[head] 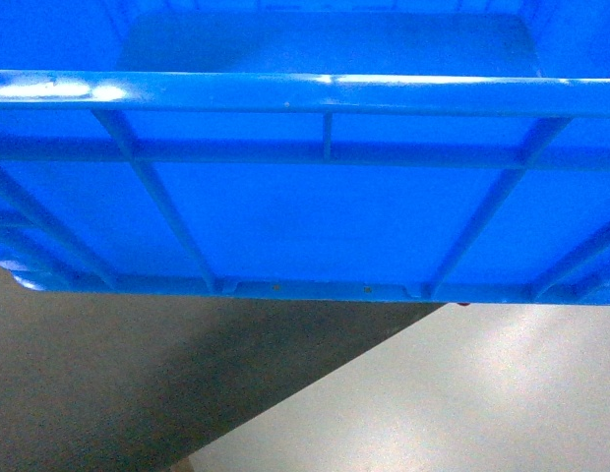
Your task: Place box next to blue box on left shelf
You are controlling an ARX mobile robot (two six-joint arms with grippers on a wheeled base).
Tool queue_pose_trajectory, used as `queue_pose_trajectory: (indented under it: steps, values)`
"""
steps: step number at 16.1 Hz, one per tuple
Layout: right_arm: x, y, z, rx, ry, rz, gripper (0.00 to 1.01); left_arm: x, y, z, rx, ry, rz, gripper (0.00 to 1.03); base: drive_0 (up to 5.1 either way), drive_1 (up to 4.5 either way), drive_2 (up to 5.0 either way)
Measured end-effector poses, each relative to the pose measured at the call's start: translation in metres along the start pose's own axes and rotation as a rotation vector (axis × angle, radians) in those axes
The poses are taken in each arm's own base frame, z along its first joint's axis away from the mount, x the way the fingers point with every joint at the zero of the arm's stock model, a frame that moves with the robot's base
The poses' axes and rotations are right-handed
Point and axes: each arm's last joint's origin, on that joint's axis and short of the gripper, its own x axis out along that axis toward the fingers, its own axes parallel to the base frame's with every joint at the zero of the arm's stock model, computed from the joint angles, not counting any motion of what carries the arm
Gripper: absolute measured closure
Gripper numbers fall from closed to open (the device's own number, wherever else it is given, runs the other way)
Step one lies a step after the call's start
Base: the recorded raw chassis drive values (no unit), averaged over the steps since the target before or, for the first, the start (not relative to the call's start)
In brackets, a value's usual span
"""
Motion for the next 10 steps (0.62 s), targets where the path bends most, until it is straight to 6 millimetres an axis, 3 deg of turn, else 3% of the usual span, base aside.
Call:
queue_pose_trajectory:
  steps: [10]
  values:
    - [0.0, 0.0, 0.0, 0.0, 0.0, 0.0, 0.89, 0.0, 0.0, 0.0001, 0.0, -0.001, 0.0, 0.92, -1.6, -1.57, -1.6]
